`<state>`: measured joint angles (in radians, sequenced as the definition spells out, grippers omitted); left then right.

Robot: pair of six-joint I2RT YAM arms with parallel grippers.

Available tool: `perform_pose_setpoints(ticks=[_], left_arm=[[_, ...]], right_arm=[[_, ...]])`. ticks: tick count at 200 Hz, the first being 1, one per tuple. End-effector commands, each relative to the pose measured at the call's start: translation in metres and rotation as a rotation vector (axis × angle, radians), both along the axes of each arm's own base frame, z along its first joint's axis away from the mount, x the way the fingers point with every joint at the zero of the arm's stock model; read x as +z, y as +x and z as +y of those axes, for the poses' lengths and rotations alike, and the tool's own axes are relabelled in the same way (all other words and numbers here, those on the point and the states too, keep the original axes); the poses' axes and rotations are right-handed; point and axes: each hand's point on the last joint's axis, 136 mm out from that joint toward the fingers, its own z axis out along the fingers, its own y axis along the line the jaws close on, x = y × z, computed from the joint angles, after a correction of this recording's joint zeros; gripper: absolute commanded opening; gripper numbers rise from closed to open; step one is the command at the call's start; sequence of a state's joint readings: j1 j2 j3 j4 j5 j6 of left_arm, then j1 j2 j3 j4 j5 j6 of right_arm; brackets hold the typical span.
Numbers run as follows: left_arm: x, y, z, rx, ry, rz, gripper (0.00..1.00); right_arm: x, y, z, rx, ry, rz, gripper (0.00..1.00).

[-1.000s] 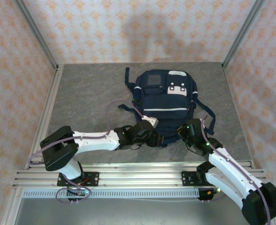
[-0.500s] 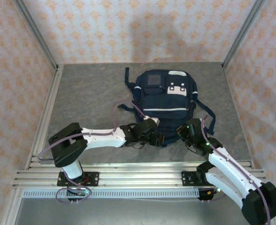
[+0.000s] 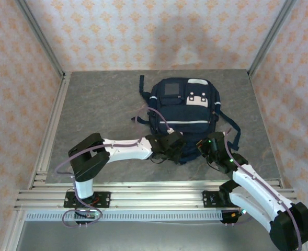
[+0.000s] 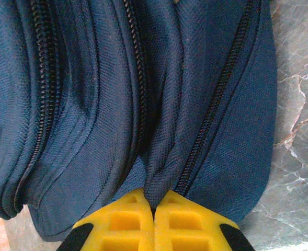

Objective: Pack the student bag

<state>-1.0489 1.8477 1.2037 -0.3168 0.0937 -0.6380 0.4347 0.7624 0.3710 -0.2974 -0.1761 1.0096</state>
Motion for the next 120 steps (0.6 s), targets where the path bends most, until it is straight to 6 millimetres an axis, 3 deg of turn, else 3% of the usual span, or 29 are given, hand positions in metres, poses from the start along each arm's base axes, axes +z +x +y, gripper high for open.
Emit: perform_pose_setpoints(ticks=[1, 17, 29, 36, 58, 120], left_arm=[[-0.012, 0.0, 0.012, -0.034, 0.152, -0.047, 0.33], [-0.011, 0.001, 0.009, -0.043, 0.168, -0.068, 0.31], [-0.009, 0.003, 0.01, -0.043, 0.18, -0.085, 0.22], [-0.021, 0.003, 0.013, -0.045, 0.212, -0.077, 0.17], [-0.019, 0.005, 0.019, -0.043, 0.241, -0.098, 0.0], [0.002, 0.005, 0.044, -0.015, 0.259, -0.151, 0.0]], right_arm=[[0.012, 0.006, 0.01, 0.021, 0.049, -0.037, 0.0], [0.012, 0.006, 0.01, 0.023, 0.048, -0.037, 0.0], [0.012, 0.007, 0.01, 0.023, 0.048, -0.036, 0.0], [0.011, 0.006, 0.01, 0.024, 0.048, -0.033, 0.0], [0.01, 0.006, 0.01, 0.023, 0.045, -0.032, 0.0], [0.013, 0.005, -0.003, -0.001, -0.024, -0.034, 0.0]])
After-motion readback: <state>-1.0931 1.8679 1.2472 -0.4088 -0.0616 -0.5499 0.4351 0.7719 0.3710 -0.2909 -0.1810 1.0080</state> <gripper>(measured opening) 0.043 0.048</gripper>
